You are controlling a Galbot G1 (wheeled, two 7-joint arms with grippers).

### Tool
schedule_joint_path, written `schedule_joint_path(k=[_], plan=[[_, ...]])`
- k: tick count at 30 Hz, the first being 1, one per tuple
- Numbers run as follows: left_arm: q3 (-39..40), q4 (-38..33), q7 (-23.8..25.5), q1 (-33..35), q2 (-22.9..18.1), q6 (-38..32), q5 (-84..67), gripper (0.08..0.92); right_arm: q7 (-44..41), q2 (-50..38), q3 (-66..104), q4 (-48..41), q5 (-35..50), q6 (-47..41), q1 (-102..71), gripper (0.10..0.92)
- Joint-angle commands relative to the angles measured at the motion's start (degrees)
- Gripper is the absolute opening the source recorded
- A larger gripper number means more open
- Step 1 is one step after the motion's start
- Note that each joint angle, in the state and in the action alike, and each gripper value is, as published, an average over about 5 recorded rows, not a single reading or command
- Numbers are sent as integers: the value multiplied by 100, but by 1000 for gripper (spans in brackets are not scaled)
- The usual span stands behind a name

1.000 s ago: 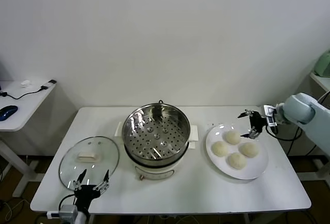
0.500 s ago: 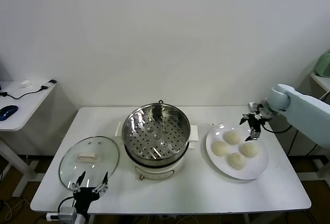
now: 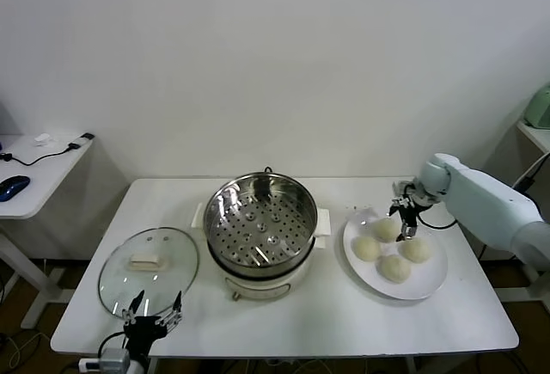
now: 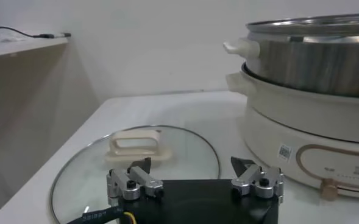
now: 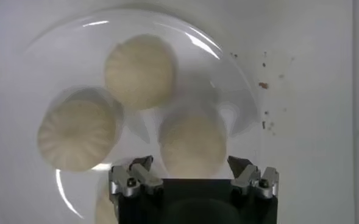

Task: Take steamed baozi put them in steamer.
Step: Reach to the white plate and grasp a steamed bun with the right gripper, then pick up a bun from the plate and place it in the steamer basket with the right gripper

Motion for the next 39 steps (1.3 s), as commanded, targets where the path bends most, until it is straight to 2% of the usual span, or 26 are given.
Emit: schedule_joint_path(k=[1, 9, 12, 17, 24, 29, 33, 36, 39], plan=[[-5, -24, -1, 14, -7, 18, -2, 823, 2, 340, 314, -568, -251, 35, -196, 809], [22, -43, 6, 4, -52, 29, 65, 823, -67, 307, 321, -478, -102, 70, -159, 627], [42, -56, 9, 7, -82, 29, 110, 823, -106, 214, 300, -293, 11, 101, -93, 589], [90, -81, 7, 52, -104, 6, 161, 823, -186, -230, -135, 560, 488, 109, 577, 577], [118, -125, -9, 105, -65, -48, 158, 823, -314, -542, -2088, 2039, 1817, 229, 3012, 577], [158, -149, -9, 105, -43, -54, 161, 823, -326, 41, -3061, 2852, 2657, 710, 4556, 577], [205, -158, -9, 85, -40, -55, 169, 823, -228, 746, -3321, 3454, 2927, 1210, 5059, 577], [236, -157, -9, 67, -43, -56, 186, 823, -159, 1297, -3436, 3739, 2714, 1669, 4998, 577], [261, -155, -9, 57, -31, -71, 219, 823, -65, 1787, -3543, 3708, 2103, 2467, 4633, 577]])
